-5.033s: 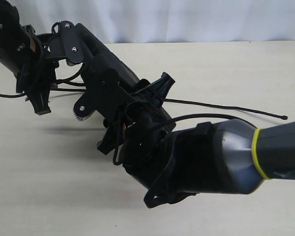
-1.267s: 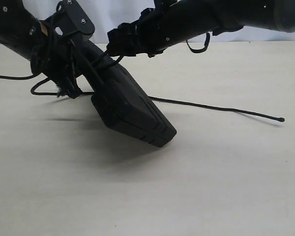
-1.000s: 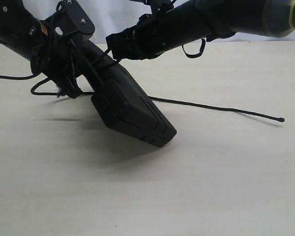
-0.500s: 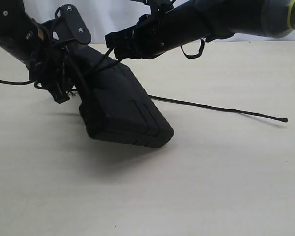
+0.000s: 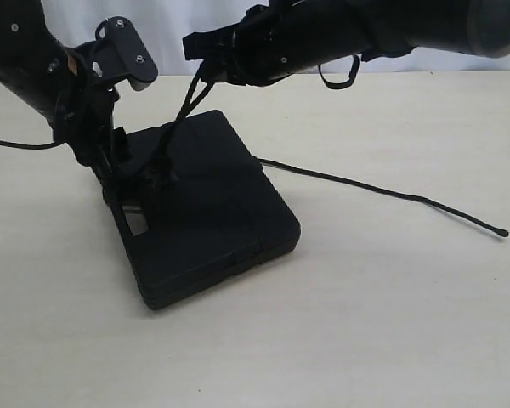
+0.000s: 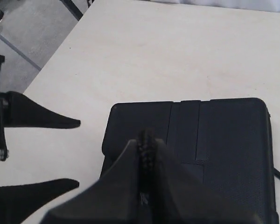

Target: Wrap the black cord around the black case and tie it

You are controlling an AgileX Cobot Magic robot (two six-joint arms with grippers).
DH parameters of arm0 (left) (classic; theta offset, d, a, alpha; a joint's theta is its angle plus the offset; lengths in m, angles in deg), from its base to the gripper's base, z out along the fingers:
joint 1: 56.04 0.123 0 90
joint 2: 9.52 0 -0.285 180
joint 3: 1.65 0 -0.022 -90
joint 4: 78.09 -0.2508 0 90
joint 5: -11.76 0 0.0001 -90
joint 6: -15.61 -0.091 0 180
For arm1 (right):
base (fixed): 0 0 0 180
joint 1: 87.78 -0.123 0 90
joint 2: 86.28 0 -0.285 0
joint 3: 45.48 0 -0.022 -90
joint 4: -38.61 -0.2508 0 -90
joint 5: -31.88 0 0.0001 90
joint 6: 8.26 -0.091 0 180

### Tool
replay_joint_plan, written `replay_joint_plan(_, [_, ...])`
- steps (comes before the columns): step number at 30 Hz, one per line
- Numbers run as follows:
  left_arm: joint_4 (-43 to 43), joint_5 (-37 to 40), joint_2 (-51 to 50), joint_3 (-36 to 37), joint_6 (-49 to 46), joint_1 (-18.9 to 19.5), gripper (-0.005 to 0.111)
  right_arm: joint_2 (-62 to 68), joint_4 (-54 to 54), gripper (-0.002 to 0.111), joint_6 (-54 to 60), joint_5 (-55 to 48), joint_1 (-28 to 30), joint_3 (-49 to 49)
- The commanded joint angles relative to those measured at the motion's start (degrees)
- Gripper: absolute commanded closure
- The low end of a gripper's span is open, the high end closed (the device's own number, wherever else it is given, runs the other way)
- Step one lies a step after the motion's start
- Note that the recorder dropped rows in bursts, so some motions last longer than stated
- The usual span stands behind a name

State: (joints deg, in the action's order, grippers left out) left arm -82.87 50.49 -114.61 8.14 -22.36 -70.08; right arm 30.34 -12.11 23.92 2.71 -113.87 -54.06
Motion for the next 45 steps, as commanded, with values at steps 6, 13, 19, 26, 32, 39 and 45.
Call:
replay_joint_plan(6, [13.9, -15.28, -3.39, 4.51, -9.79, 0.06, 0.049, -1.3, 0.42, 0.104, -18.01, 5.74, 0.12, -0.11])
replay_joint_plan(13, [22.67, -28.37, -5.75, 6.71, -9.79, 0.06, 0.072, -1.3, 0.42, 0.099, -24.66, 7.39, 0.23, -0.11])
replay_joint_plan(19, [28.25, -29.95, -8.39, 6.74, -9.79, 0.06, 0.107, -1.3, 1.52, 0.055, -24.98, 4.18, 2.25, -0.11])
replay_joint_plan(26, [30.56, -48.06, -8.37, 14.66, -9.79, -0.04, 0.107, -2.8, 12.17, 0.042, -24.86, -1.88, 6.0, -0.11])
replay_joint_plan(32, [28.97, -62.47, -8.37, 21.48, -9.5, -0.04, 0.107, -3.62, 19.45, 0.049, -18.37, -3.74, 7.06, -0.11])
replay_joint_plan(39, [12.86, -68.46, -8.37, 24.29, -1.96, -1.4, 0.107, -3.62, 17.05, 0.098, -3.65, -7.46, 6.14, -1.56])
replay_joint_plan(45, [11.71, -70.58, -8.37, 24.93, -2.07, -2.43, 0.107, -3.62, 15.68, 0.104, -1.59, -8.83, 4.11, -3.95])
